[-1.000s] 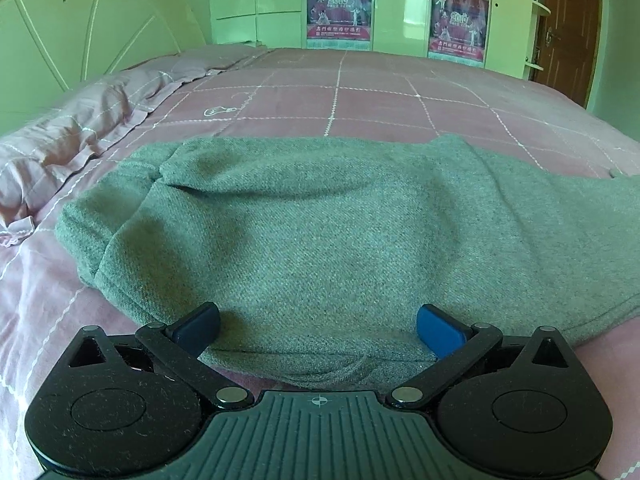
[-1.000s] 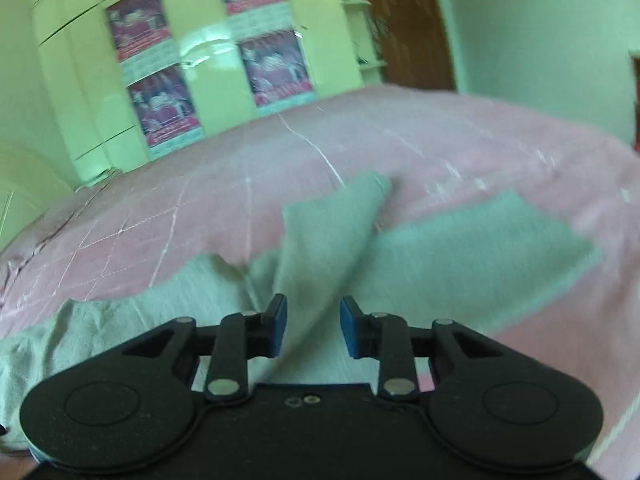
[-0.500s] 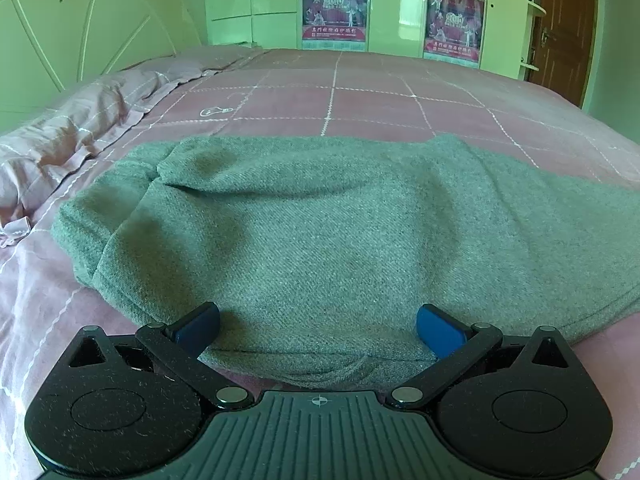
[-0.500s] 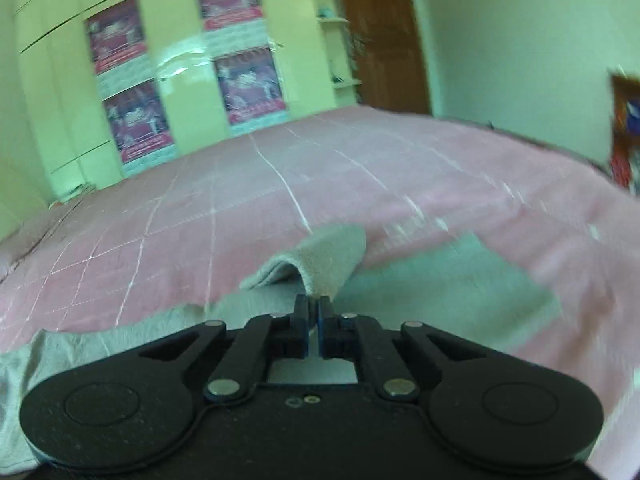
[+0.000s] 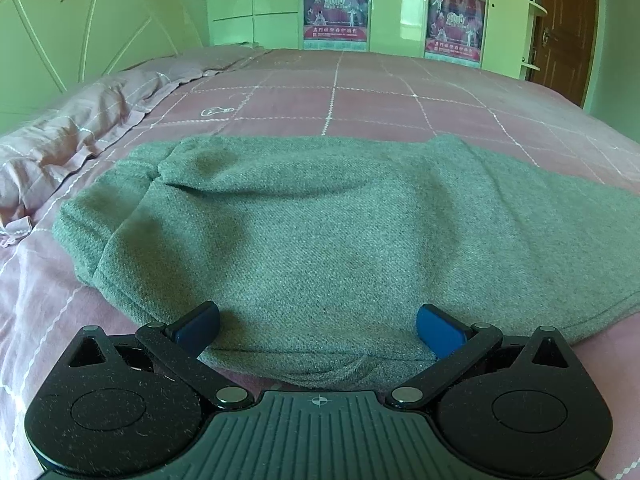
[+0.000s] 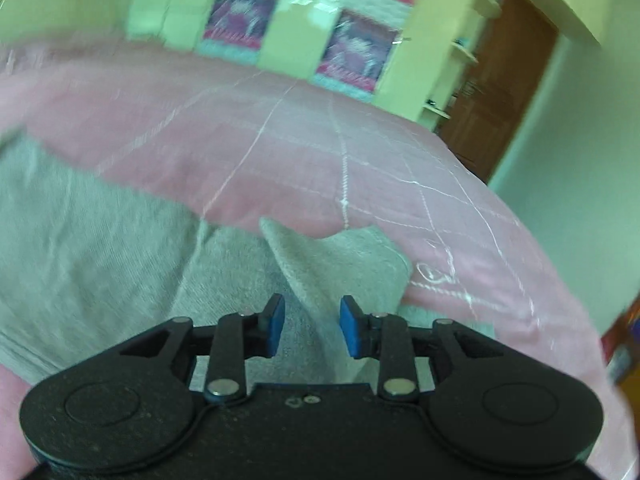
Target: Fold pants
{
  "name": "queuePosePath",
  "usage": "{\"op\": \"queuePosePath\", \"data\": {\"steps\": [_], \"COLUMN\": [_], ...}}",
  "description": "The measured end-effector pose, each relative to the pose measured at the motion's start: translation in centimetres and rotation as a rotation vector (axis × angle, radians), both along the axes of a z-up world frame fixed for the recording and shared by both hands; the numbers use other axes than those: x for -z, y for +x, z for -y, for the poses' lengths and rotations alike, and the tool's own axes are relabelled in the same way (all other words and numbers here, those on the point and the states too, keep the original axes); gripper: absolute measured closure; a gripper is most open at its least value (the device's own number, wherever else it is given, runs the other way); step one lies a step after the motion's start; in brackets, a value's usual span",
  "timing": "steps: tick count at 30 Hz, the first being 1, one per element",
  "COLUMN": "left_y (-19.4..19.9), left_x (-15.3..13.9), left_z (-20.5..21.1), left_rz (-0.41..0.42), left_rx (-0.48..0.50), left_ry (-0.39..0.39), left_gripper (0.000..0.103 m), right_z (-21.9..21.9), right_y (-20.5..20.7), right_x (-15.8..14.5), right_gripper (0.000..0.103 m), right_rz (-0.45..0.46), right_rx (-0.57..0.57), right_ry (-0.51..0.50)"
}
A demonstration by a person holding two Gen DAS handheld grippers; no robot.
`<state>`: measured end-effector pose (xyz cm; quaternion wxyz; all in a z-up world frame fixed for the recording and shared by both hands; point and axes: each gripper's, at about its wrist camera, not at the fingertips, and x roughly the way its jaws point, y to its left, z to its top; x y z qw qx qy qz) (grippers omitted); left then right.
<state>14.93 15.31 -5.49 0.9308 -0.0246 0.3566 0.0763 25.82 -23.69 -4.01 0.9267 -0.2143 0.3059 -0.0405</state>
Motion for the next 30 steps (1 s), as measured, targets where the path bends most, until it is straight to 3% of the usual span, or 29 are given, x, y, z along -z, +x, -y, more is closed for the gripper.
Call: {"op": "queuePosePath", "data": {"steps": [2, 3, 5, 6, 8, 10, 11, 13, 15, 16, 21, 24, 30], "left_y": [0.1, 0.1, 0.1, 0.1, 0.0, 0.0, 0.0, -0.1, -0.1, -0.1, -0.1, -0.2, -0.2], "left_x": [-0.1, -0.1, -0.1, -0.1, 0.0, 0.1, 0.1, 0.2, 0.2, 0.1, 0.0, 0.0, -0.1], "left_z": [-0.1, -0.1, -0.1, -0.1, -0.1, 0.0, 0.0, 0.0, 0.0, -0.1, -0.2, -0.1, -0.1], "left_rz": [-0.005, -0.005, -0.004, -0.002, 0.005, 0.009, 0.010, 0.012, 0.010, 0.008, 0.007, 0.011, 0.009], "left_rx": [0.003, 0.003, 0.002, 0.002, 0.000, -0.002, -0.003, -0.004, -0.001, 0.002, 0.002, -0.003, -0.001], "left_ry": [-0.001, -0.002, -0.001, 0.000, 0.000, 0.002, 0.002, 0.002, 0.001, -0.001, 0.000, 0.004, 0.006], "left_gripper": [0.000, 0.000, 0.000, 0.000, 0.000, 0.000, 0.000, 0.000, 0.000, 0.000, 0.000, 0.000, 0.000], "right_z": [-0.8, -0.5, 0.8, 2.0, 5.9, 9.9, 12.0, 14.4, 16.4, 17.0, 18.7, 19.8, 17.3], "right_y": [0.9, 1.0, 0.5, -0.3, -2.7, -5.7, -7.0, -7.7, -7.4, -8.0, -8.5, -7.4, -7.0], "right_x": [0.8, 0.5, -1.4, -2.9, -5.8, -6.8, -5.9, -2.8, 0.5, 1.4, 1.5, 1.3, -8.1], "right_gripper": [0.086, 0.103, 0.103, 0.103, 0.103, 0.103, 0.103, 0.097, 0.096, 0.094, 0.082, 0.103, 0.103], "right_rz": [-0.033, -0.024, 0.022, 0.072, 0.187, 0.263, 0.271, 0.227, 0.108, 0.123, 0.204, 0.186, 0.390], "right_rx": [-0.014, -0.031, -0.004, 0.029, 0.136, 0.242, 0.307, 0.420, 0.507, 0.505, 0.532, 0.543, 0.242], "right_ry": [-0.136, -0.141, -0.068, 0.013, 0.253, 0.533, 0.644, 0.744, 0.834, 0.880, 0.938, 0.991, 0.928]}}
